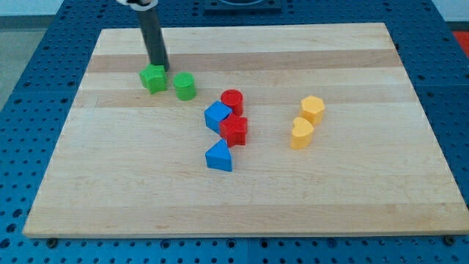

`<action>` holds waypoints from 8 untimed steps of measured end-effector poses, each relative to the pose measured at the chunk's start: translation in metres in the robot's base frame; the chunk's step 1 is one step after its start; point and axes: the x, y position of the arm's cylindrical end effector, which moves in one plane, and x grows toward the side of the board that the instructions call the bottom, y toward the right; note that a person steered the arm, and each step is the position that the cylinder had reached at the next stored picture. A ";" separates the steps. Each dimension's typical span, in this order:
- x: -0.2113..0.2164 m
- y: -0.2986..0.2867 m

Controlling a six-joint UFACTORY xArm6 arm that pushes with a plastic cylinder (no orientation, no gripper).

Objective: Move the green blocks towards the center left

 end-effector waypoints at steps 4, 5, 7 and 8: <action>-0.037 0.001; -0.069 0.079; 0.009 0.136; 0.009 0.136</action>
